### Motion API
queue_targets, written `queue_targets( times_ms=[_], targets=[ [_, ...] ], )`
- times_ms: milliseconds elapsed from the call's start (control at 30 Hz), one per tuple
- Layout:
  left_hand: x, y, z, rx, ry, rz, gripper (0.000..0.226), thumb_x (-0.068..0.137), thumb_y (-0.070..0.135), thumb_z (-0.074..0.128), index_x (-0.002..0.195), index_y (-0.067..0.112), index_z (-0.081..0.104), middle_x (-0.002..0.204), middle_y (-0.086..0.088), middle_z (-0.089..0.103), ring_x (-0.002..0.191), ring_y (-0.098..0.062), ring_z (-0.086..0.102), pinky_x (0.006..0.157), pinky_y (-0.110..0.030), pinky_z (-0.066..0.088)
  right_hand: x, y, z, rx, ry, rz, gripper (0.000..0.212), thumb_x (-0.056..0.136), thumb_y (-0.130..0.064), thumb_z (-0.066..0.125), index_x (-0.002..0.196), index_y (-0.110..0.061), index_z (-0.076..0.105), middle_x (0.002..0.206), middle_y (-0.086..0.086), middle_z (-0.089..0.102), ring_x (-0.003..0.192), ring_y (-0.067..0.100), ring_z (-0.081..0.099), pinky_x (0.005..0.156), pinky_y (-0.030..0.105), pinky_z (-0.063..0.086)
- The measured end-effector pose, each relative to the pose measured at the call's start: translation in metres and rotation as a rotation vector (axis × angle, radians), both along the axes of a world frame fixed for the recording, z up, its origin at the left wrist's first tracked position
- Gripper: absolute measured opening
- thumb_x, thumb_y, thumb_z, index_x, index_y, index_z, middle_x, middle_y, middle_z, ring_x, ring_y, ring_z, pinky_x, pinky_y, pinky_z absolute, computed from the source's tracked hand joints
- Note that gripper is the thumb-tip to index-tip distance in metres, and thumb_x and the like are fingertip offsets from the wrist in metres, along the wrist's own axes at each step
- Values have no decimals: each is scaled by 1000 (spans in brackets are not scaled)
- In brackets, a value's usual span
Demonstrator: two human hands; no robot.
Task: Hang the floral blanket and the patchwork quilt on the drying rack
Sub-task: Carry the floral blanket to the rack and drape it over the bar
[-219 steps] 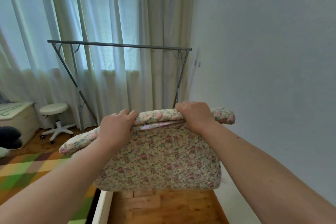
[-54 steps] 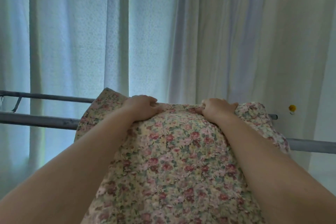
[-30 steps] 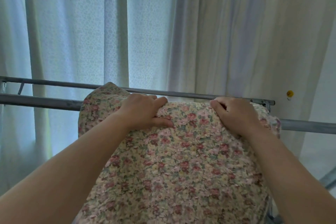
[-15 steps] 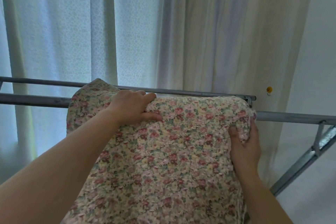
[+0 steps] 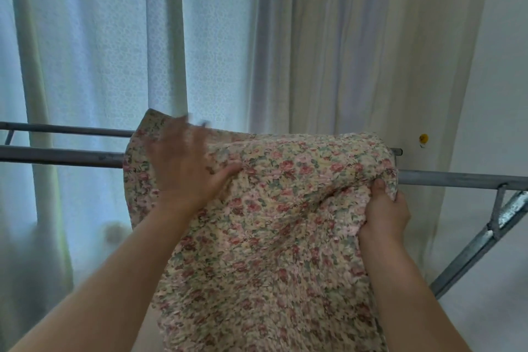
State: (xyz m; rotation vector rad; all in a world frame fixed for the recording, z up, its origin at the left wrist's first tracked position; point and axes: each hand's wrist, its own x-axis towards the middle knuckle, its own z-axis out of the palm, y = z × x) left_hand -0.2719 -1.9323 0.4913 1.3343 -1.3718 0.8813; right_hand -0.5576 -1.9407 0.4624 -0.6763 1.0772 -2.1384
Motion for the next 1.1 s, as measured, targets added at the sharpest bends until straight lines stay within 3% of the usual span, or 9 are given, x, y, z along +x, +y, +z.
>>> queue_targets(
  times_ms=[100, 200, 367, 567, 700, 800, 900, 1000, 1100],
  targets=[
    [4, 10, -18, 108, 846, -8, 136, 35, 90, 51, 143, 18, 9, 154, -15, 7, 139, -35, 12, 106, -64, 8, -2, 0, 13, 59, -42, 39, 41, 92, -32, 53, 127, -11, 49, 105, 2, 55, 82, 15, 53, 41, 14, 37],
    [2, 9, -19, 248, 1155, -125, 143, 36, 82, 64, 145, 20, -5, 152, -16, 13, 133, -40, 27, 106, -60, 20, -5, -1, 19, 89, -30, 70, 48, 92, -33, 52, 131, -7, 45, 114, 4, 55, 87, 17, 52, 42, 16, 40],
    [7, 10, -14, 232, 1066, -128, 126, 48, 77, 66, 143, 20, 6, 137, -20, 39, 120, -40, 43, 97, -53, 35, 0, 4, 22, 73, 25, 45, 36, 89, -28, 57, 122, -12, 53, 104, 1, 58, 86, 16, 56, 67, 23, 44],
    [14, 15, 18, 191, 859, -38, 89, 80, 46, 56, 144, 10, 6, 135, -24, 40, 117, -43, 46, 94, -52, 37, 8, 1, 36, 7, 139, 2, 33, 82, -18, 61, 112, -7, 54, 104, 11, 61, 88, 24, 61, 77, 34, 52],
    [23, 13, 58, 243, 841, -41, 86, 80, 26, 52, 146, 13, -3, 143, -23, 29, 122, -43, 40, 97, -50, 35, 4, -7, 63, -33, 210, -28, 38, 78, -8, 60, 108, -16, 38, 101, 10, 53, 73, 17, 54, 65, 31, 47],
    [27, 8, 90, 291, 815, -51, 80, 81, 22, 54, 145, 25, 6, 138, -21, 29, 112, -40, 47, 91, -46, 39, -1, -19, 88, -11, 365, -90, 37, 79, -9, 58, 109, -17, 39, 97, 5, 51, 75, 18, 51, 66, 31, 42],
    [30, 1, 114, 251, 750, -100, 55, 81, 16, 51, 131, 26, 33, 128, -16, 32, 85, -31, 50, 79, -37, 40, -11, -33, 114, 27, 581, -156, 33, 80, -14, 59, 110, -16, 44, 95, 4, 50, 73, 18, 48, 65, 30, 37],
    [34, -18, 125, 143, 723, -104, 32, 82, 19, 50, 112, 16, 39, 122, -16, 32, 70, -26, 48, 70, -36, 41, -21, -50, 135, 134, 785, -279, 38, 78, -21, 65, 112, -15, 48, 116, 15, 49, 77, 25, 47, 69, 28, 35],
    [40, -44, 117, 259, 731, -71, 32, 82, 27, 54, 108, 12, 44, 121, -16, 34, 82, -32, 53, 82, -43, 47, -25, -67, 134, 285, 986, -336, 29, 78, -18, 65, 102, -15, 49, 124, 19, 39, 65, 24, 40, 70, 29, 36]
  ],
)
